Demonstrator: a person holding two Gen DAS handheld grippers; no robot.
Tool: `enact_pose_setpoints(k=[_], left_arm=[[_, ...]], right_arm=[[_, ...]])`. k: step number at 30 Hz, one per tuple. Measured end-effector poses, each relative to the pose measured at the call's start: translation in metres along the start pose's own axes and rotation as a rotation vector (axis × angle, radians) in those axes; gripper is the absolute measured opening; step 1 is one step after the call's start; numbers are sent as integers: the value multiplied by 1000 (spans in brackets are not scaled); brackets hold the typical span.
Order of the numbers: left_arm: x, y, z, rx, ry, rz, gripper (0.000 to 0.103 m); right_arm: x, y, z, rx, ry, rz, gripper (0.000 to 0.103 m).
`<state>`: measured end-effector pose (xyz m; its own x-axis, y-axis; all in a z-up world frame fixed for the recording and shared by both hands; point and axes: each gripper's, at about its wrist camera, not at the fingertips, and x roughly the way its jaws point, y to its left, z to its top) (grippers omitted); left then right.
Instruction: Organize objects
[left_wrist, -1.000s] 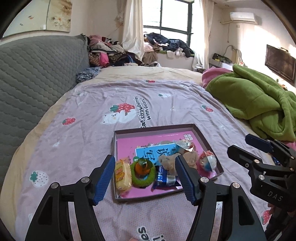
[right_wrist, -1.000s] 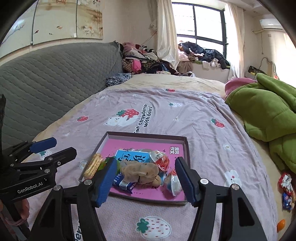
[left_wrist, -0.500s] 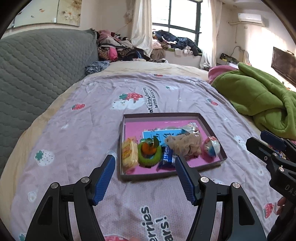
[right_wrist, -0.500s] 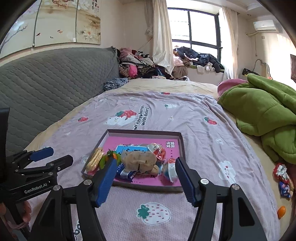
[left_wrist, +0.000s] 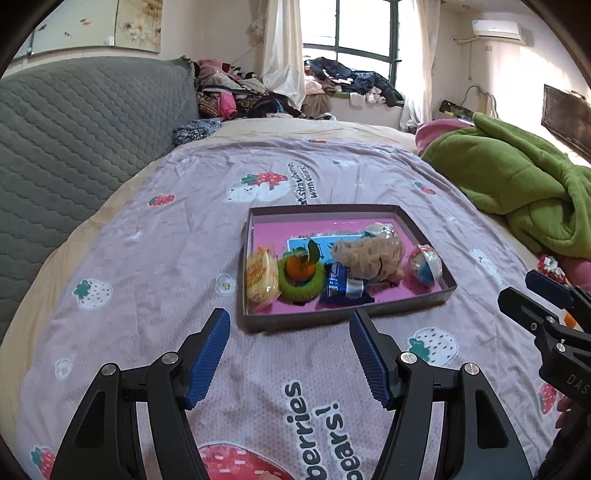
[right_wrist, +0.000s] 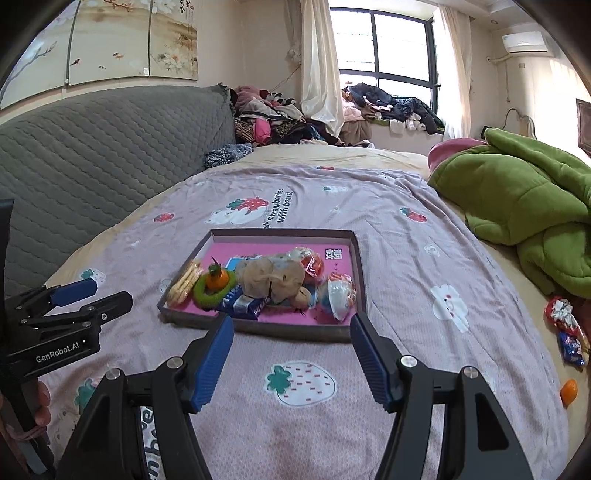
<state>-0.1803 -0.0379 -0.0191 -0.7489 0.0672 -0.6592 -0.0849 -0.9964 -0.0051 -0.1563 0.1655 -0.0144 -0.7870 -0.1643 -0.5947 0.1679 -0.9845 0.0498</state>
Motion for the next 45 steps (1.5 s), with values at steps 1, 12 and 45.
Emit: enact_pose_setpoints(k=[1,12,45], left_arm=[[0,0,-2,-1,0,2,69],[5,-5,-23,5,30,16,69],[19,-16,-61,19,72,6,69]], right_arm=[[-1,0,-2,1,-5,1,65],[-3,-3,-19,3,-8,-6,65],[11,-6,-65,25,31,7,65]])
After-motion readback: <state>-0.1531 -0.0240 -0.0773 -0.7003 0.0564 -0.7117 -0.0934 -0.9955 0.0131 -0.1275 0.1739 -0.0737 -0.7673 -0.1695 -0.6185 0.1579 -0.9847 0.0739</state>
